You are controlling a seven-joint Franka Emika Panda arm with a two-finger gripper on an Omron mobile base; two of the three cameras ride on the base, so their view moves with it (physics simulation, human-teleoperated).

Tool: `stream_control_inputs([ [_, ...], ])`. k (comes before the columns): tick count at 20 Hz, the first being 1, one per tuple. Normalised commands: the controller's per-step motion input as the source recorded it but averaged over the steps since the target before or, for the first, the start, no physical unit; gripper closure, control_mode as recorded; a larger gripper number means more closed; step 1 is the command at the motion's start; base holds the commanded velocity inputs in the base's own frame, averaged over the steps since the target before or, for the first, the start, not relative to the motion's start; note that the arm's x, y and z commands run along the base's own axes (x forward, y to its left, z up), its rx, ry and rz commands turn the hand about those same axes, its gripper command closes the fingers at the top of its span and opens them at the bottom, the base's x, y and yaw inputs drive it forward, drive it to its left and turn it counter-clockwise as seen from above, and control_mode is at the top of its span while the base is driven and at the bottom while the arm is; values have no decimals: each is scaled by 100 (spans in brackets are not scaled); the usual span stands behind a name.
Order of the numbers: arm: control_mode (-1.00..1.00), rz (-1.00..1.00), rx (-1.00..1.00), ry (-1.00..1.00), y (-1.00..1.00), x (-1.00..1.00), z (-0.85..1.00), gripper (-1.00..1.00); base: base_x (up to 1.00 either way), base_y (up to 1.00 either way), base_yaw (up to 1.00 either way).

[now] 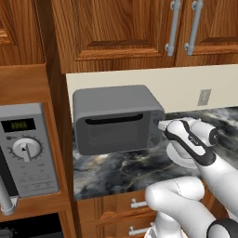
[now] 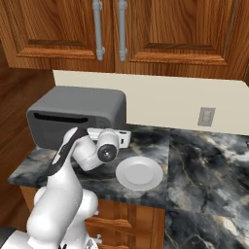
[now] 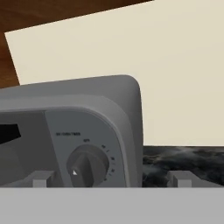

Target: Pull the toaster oven rack outwards. Pick up the baguette from the plate and place it on the toaster oven rack. Close the toaster oven door fully and set the temperature to the lowest setting.

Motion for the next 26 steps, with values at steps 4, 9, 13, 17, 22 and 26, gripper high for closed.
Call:
stream_control_inputs([
  [4,-100,0,0,0,0,0,0,-100,0,0,0],
  [9,-100,0,0,0,-2,0,0,-100,0,0,0],
  [13,-100,0,0,0,0,0,0,-100,0,0,0],
  [17,-100,0,0,0,0,0,-11,-100,0,0,0],
  [22,-100,0,-2,-3,9,-18,-31,-100,0,0,0],
  [26,-100,7,5,-2,3,-37,-89,-100,0,0,0],
])
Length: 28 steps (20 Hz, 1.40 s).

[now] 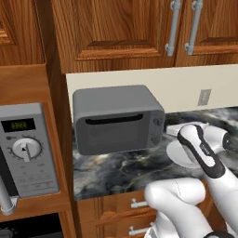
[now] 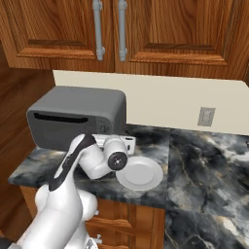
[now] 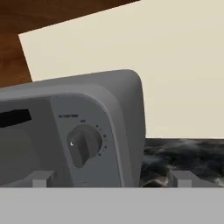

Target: Pull the toaster oven rack outwards. Pick up the baguette from the plate and place it on the toaster oven rack. Close the toaster oven door fully and set the temperature to the lowest setting.

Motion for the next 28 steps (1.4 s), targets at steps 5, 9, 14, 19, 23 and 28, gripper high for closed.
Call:
stream_control_inputs([
  [5,-100,14,10,-1,21,-4,-98,-100,0,0,0],
  [9,-100,17,6,-14,36,0,-58,-100,0,0,0],
  [14,-100,16,1,-26,42,0,-32,-100,0,0,0],
  [19,-100,14,4,-42,38,-4,-7,-100,0,0,0],
  [23,-100,12,16,-27,27,-14,-19,-100,0,0,0],
  [28,-100,4,19,-4,20,-11,-10,-100,0,0,0],
])
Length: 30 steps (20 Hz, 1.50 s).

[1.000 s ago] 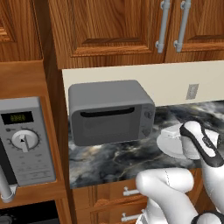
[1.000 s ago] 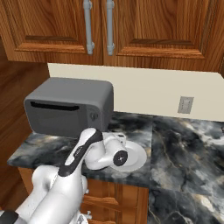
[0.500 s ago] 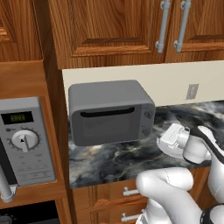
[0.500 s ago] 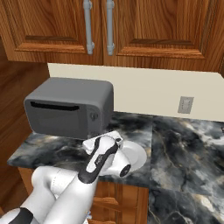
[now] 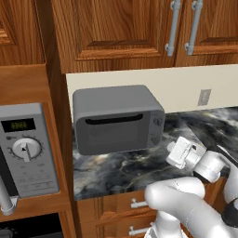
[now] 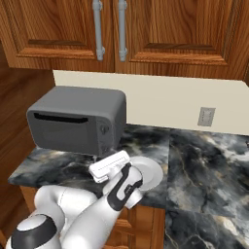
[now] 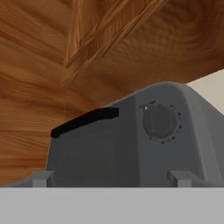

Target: Pull the toaster oven rack outwards. Pick up the baguette from the plate and place it on the toaster oven rack. Close the toaster oven door fully and set the temperature to the lowest setting.

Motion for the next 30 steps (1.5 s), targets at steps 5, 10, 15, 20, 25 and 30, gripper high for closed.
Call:
stream_control_inputs([
  [5,-100,-2,4,11,19,-7,0,-100,0,0,0],
  [10,-100,-19,0,27,15,0,0,-100,0,0,0],
  [15,-100,-34,-1,19,28,1,0,-100,0,0,0],
  [20,-100,-25,-11,1,69,26,0,-100,0,0,0],
  [25,-100,-15,-8,3,80,22,-5,-100,0,0,0],
  [30,-100,-14,-5,7,79,1,-30,-100,0,0,0],
])
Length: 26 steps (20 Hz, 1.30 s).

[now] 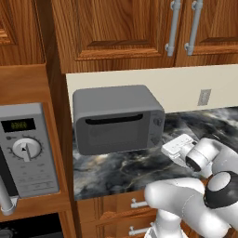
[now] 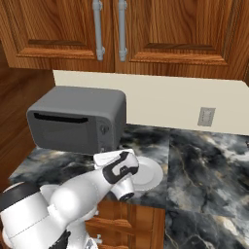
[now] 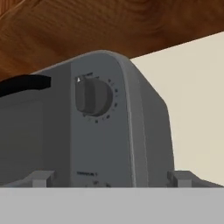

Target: Pull the toaster oven rack outwards. Pick up the baguette from the plate and place it on the toaster oven rack. Close the toaster oven door fully and set the temperature to the lowest setting.

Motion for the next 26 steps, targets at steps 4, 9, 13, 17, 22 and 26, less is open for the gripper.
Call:
stream_control_inputs([
  [4,-100,-15,-7,8,86,0,-35,-100,0,0,0],
  [9,-100,-14,-6,4,97,0,-46,-100,0,0,0],
  [13,-100,-14,-4,4,96,0,-60,-100,0,0,0],
  [17,-100,-11,0,2,58,-30,-40,-100,0,0,0],
  [22,-100,0,8,-1,2,-62,-10,-100,0,0,0],
  [26,-100,0,9,15,18,-37,-32,-100,0,0,0],
])
